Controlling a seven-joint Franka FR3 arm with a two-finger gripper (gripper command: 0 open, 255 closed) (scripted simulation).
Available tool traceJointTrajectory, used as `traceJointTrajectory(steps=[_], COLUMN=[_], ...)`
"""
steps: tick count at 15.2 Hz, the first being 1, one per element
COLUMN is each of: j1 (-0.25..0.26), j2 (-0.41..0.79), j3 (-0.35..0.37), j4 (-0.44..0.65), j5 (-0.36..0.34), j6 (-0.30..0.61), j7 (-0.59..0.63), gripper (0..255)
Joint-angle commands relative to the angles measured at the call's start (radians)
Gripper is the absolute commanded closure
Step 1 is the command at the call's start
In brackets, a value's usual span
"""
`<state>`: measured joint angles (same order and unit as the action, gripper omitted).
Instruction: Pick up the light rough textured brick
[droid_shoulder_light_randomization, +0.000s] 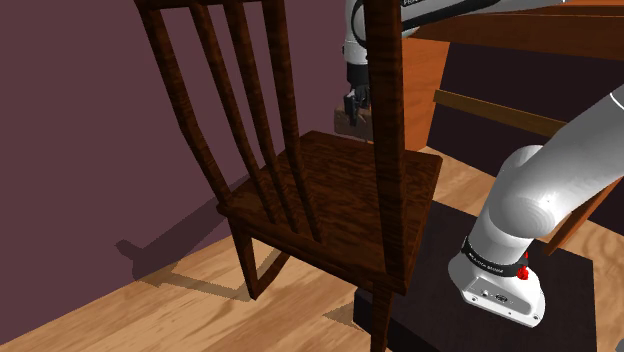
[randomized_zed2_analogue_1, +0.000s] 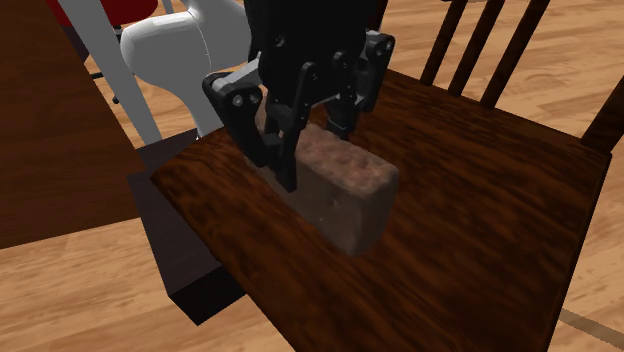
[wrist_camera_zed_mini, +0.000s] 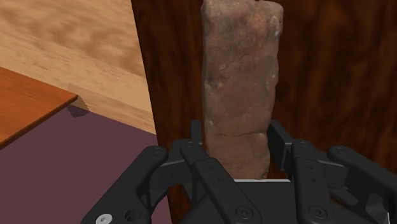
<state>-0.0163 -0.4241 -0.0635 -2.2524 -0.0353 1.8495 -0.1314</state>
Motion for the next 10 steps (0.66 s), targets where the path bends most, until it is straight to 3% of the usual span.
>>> traceJointTrajectory(steps=[1,10], j1=[0.000,0.001], j2=[-0.001,0.002], j3=[0.000,0.002], j4=[0.027,0.126], j5=[0.000,0.002], j6=[-0.028,-0.124], j7=[-0.001,-0.002], gripper=[255,255])
